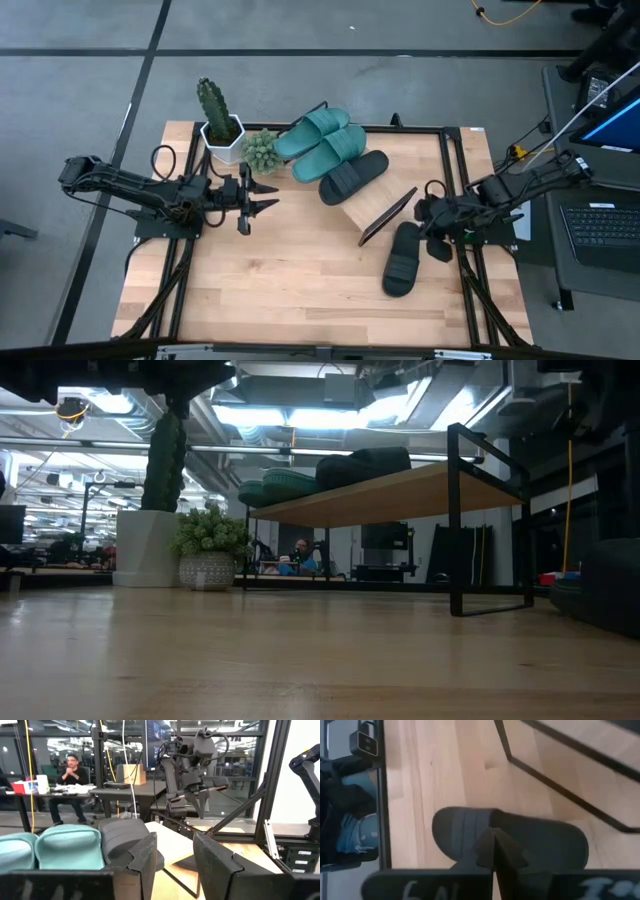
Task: Pick and place slides into the shelf
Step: Put the black slides on the shelf
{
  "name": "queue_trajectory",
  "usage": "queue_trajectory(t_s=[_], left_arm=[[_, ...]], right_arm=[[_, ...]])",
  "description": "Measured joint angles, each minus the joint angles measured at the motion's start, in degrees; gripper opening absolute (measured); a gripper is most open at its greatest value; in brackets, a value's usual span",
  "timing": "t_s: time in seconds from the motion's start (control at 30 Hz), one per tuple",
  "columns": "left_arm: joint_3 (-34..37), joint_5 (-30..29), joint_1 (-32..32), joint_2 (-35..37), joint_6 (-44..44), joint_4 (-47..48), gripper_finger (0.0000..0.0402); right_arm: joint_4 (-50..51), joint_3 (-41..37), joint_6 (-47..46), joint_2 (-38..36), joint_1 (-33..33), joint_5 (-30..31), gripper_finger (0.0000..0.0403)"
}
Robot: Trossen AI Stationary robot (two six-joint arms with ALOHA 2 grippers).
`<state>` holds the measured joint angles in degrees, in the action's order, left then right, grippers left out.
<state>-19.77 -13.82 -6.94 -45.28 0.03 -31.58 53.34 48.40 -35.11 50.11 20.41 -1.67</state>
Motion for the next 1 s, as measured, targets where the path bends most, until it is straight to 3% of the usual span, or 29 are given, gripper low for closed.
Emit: queue_trajectory(t_s=[0.17, 0.43, 0.77, 1.0], left_arm=[[0.0, 0.0, 0.0, -0.1, -2.7, 1.5, 0.0119], [0.0, 0.0, 0.0, -0.1, -4.4, 3.3, 0.0119], [0.0, 0.0, 0.0, -0.1, -4.4, 3.3, 0.0119], [0.0, 0.0, 0.0, -0.1, -4.5, 3.8, 0.0119]], right_arm=[[-0.9, -2.9, -2.4, -0.5, 2.6, -0.1, 0.0006], [-19.3, -16.1, -3.7, -4.0, 4.6, -6.1, 0.0003], [-19.4, -21.7, -5.5, -6.9, 4.5, 1.4, 0.0035], [-19.7, -21.7, -9.6, -6.9, 4.5, -1.1, 0.0062]])
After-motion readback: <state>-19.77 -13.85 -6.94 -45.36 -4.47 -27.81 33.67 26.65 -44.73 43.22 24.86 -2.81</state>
